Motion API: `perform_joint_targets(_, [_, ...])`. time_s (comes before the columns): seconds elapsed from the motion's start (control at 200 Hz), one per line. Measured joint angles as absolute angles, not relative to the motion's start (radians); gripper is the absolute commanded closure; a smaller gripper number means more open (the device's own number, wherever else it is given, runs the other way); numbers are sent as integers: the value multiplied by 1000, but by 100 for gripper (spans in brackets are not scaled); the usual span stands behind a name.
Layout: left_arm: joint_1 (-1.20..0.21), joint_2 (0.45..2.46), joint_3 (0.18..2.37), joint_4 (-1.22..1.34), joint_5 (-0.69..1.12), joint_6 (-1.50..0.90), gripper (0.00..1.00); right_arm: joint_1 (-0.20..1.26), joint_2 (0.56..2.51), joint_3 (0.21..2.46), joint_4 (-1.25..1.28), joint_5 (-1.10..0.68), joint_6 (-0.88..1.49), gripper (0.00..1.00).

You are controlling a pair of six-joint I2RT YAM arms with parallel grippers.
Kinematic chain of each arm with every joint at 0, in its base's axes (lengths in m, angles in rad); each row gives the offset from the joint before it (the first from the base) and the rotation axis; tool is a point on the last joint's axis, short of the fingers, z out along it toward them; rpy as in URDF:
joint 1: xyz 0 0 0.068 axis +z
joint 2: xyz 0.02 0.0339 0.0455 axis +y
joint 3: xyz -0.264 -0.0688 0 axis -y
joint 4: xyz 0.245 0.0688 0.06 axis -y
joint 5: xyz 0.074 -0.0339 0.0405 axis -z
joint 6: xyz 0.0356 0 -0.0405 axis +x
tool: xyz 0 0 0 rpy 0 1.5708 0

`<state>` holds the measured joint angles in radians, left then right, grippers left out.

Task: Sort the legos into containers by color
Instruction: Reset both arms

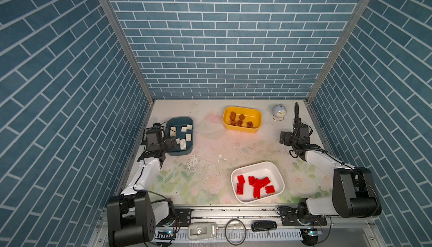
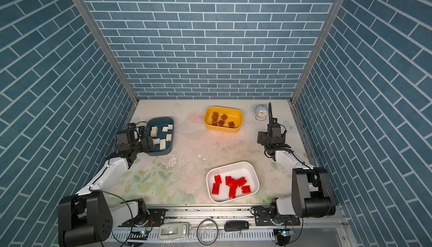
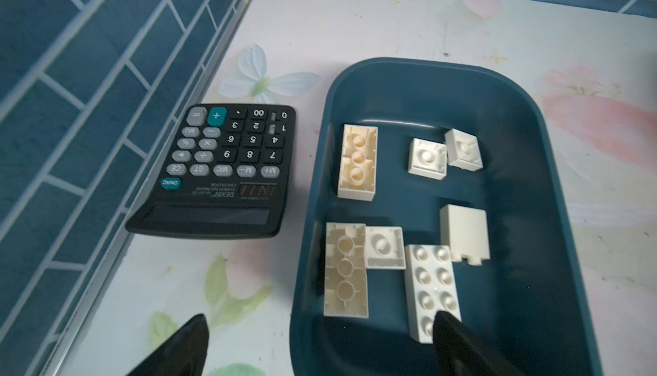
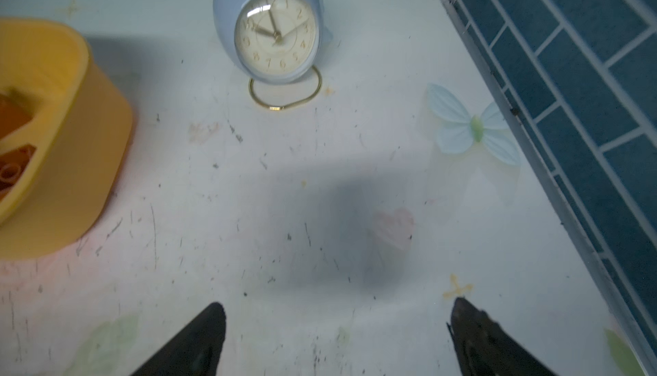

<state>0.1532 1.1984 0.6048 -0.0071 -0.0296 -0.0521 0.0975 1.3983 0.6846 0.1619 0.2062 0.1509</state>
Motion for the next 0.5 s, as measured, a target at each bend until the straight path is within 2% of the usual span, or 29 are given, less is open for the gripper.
perform_joint_targets(0.145, [153, 1234, 578, 136, -64, -31, 0, 58, 1404, 667, 259, 199, 125, 2])
perform_joint_targets(0.5, [153, 1192, 496, 332, -85, -7, 0, 7, 1429, 450, 543, 159, 85, 1])
